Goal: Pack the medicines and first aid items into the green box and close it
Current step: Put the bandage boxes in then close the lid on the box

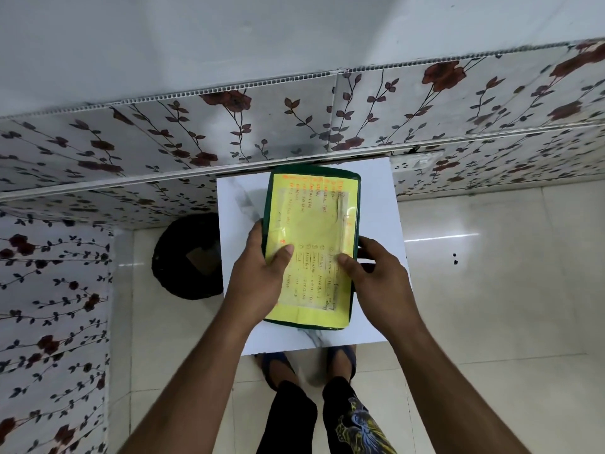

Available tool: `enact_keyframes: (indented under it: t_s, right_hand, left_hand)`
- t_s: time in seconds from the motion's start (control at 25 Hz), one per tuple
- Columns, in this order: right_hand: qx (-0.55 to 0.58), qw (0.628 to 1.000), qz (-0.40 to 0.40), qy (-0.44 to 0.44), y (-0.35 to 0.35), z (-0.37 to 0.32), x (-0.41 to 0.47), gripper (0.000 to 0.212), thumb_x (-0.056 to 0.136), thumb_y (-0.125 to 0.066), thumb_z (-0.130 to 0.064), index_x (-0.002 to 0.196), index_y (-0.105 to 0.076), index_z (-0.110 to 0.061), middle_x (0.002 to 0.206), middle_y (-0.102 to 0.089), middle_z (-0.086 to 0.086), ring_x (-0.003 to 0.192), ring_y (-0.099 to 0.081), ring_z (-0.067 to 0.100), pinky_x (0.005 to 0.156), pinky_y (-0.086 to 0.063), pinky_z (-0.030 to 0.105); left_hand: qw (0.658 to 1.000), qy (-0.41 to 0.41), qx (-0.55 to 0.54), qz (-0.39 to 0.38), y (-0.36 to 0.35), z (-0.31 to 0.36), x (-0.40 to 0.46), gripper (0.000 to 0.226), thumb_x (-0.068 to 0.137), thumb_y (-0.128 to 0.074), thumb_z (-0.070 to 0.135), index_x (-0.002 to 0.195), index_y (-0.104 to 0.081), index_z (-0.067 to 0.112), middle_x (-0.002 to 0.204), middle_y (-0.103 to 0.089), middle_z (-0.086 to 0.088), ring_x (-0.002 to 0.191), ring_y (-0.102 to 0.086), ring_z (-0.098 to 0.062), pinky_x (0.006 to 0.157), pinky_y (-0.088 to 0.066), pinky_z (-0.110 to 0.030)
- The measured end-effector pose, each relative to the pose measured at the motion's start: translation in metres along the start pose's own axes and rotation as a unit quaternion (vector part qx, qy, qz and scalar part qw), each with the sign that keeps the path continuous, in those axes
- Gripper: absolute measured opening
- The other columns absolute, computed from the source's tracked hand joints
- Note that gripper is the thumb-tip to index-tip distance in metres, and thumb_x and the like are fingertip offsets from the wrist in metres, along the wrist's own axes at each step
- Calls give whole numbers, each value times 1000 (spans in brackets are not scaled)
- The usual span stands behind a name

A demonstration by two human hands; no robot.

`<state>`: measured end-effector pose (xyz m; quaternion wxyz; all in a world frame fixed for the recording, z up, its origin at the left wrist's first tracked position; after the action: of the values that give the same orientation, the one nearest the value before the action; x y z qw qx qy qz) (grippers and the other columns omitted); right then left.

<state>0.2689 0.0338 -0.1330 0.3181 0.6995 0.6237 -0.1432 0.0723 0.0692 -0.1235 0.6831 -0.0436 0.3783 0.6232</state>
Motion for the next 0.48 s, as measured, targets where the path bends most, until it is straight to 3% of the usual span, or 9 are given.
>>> enact_keyframes:
  t_s: [0.08,0.16,0.24,0.32,0.4,0.48]
  right_hand:
    - [-5,1000,-4,-4,2,-1,1,35,95,-60,-27,130,-57,-25,115,-65,-10,95,-66,10,78,-57,29]
    - [2,1000,2,-4,6,-6,10,37,95,-60,-27,132,-58,-24,115,-65,-8,97,-66,11,81,-57,32]
    - [45,998,35,-5,11,-17,30,41,94,-56,-38,133,-57,-24,117,-66,-5,103,-64,12,88,-55,36]
    - [97,993,67,-4,9,-30,58,45,93,-51,-45,132,-58,-23,121,-66,-2,109,-63,15,94,-52,40]
    - [132,988,77,1,1,-45,80,34,99,-47,-39,117,-65,-17,108,-70,-1,100,-65,16,87,-51,35]
    - [156,984,90,-4,-4,-50,89,31,101,-46,-34,87,-67,-16,79,-68,-3,77,-63,16,73,-47,31]
  left_hand:
    - [1000,20,-16,-4,-1,-2,-2,47,94,-55,37,138,-37,35,115,-60,13,91,-58,-4,66,-45,-20]
    - [999,31,-30,18,4,1,2,44,92,-57,41,133,-42,33,115,-60,11,90,-58,-1,69,-46,-25]
    - [997,20,-54,49,14,17,22,47,92,-54,47,135,-44,31,122,-57,10,98,-58,-6,74,-44,-25]
    - [996,5,-83,32,13,35,53,46,94,-48,50,137,-44,32,126,-56,9,108,-56,-10,82,-44,-26]
    - [995,12,-95,5,6,46,79,33,95,-44,52,120,-57,34,114,-64,3,103,-61,-17,90,-48,-35]
    - [994,20,-109,2,1,46,89,29,96,-41,53,100,-62,33,94,-66,0,89,-62,-19,84,-48,-35]
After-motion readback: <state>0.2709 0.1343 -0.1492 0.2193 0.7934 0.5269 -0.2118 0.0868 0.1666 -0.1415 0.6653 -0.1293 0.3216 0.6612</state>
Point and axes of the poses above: each hand's wrist, its own x-axis towards the middle knuckle, its own y-axis out of the back of the hand, z = x × y, the point moved 8 cm from there along x, towards the middle knuckle
